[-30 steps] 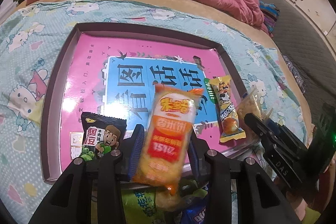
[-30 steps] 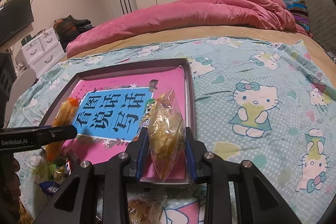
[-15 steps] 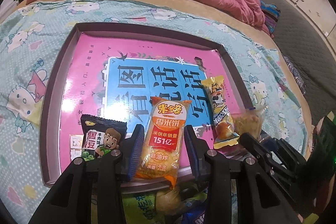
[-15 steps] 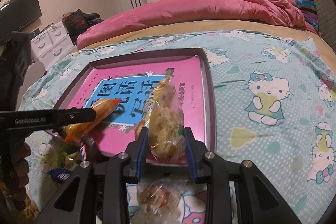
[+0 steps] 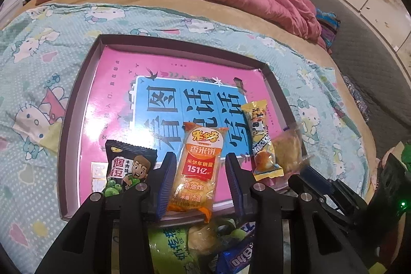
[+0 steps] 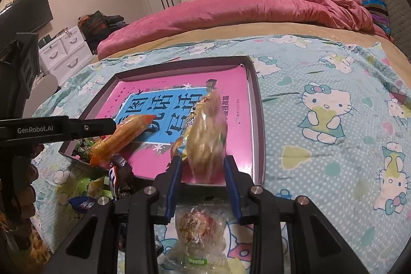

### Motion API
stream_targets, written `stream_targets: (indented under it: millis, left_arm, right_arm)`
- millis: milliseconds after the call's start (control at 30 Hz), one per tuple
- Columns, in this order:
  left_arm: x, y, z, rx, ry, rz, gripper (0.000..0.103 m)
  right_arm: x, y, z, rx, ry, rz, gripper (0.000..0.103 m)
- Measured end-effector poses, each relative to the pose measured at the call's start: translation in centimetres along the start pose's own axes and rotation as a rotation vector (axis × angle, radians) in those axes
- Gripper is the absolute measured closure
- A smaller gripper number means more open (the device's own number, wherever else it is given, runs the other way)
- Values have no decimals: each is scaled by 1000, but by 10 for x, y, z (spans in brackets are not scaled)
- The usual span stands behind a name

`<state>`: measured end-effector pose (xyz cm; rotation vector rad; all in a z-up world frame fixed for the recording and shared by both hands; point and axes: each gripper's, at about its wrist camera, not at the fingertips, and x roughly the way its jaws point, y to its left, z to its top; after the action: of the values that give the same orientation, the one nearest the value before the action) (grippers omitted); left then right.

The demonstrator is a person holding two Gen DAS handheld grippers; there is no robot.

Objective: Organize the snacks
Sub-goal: 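Lower orange bag into tray with left tool while right tool lowers bread bag there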

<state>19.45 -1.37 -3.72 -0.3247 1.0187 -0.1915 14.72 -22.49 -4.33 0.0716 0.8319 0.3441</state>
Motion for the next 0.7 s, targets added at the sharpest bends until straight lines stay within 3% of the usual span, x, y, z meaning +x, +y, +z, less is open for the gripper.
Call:
stream_targets:
  millis: [467,600,700]
  left_arm:
    - [-19,2,1,5,-28,-21,61]
    - [-25,2,0,7,-41,-18,51]
    - [-28,2,0,7,-43,-18,50]
  right_arm:
    - [-10,-2,1,-2,-25,-24,69]
    - [-12,-1,2,-10,-35,-27,69]
    - [-13,0,2,-10,-37,-29,69]
